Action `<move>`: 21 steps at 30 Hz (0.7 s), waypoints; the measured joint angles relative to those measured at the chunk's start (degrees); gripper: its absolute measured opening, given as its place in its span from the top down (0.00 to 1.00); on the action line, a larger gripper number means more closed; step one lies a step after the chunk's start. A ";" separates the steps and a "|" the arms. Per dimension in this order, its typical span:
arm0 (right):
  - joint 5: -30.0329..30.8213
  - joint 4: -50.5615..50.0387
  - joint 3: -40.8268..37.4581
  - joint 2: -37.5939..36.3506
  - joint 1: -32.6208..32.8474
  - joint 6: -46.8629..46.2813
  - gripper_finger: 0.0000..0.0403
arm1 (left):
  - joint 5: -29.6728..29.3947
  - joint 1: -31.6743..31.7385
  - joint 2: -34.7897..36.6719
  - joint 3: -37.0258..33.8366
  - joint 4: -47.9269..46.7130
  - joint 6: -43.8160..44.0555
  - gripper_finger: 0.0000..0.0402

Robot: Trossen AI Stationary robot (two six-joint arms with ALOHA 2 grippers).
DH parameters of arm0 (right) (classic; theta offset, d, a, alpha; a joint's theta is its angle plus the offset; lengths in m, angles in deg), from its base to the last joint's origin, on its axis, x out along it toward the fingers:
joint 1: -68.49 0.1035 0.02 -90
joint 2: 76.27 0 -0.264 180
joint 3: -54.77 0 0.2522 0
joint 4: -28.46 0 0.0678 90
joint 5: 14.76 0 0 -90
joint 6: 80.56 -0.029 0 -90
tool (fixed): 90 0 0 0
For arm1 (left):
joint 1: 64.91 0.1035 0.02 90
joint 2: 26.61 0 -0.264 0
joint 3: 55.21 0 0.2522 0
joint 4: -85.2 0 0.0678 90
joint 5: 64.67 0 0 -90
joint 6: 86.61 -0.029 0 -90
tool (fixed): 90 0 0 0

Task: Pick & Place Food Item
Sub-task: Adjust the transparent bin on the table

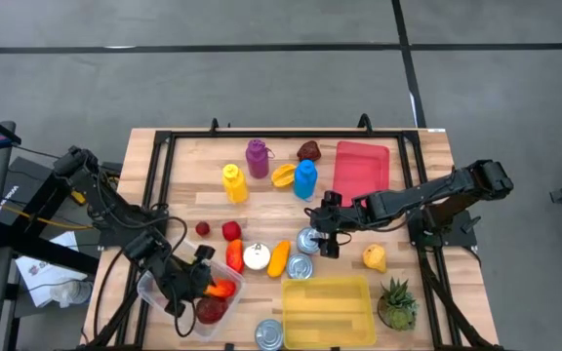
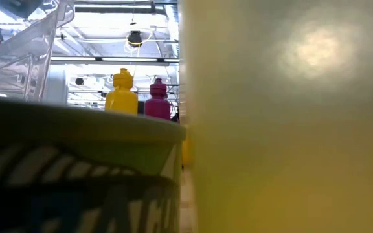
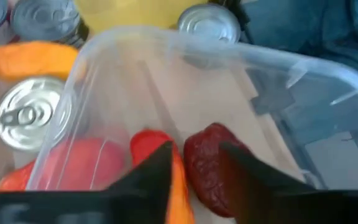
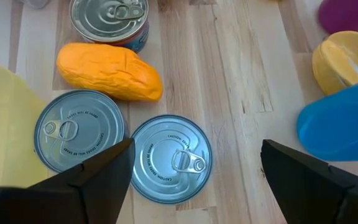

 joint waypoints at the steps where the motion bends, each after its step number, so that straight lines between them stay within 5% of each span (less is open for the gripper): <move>1: 0.00 0.00 0.00 0.00 0.00 0.00 0.17 | 0.18 0.00 0.00 0.00 0.82 -0.43 0.81; 4: 0.00 -0.01 0.00 0.00 0.00 0.00 0.17 | 2.80 0.16 0.00 0.00 3.28 -2.37 0.97; 10: 0.03 0.01 0.00 0.00 0.02 0.02 0.17 | 4.83 2.39 -1.07 0.00 6.55 -4.18 1.00; 17: 0.07 1.00 0.00 0.00 0.02 0.34 0.17 | -2.01 7.85 -2.67 0.00 9.06 -8.01 1.00; 21: 0.09 1.30 0.00 0.00 0.02 1.37 0.17 | 3.85 8.51 -1.32 0.00 10.18 -9.13 1.00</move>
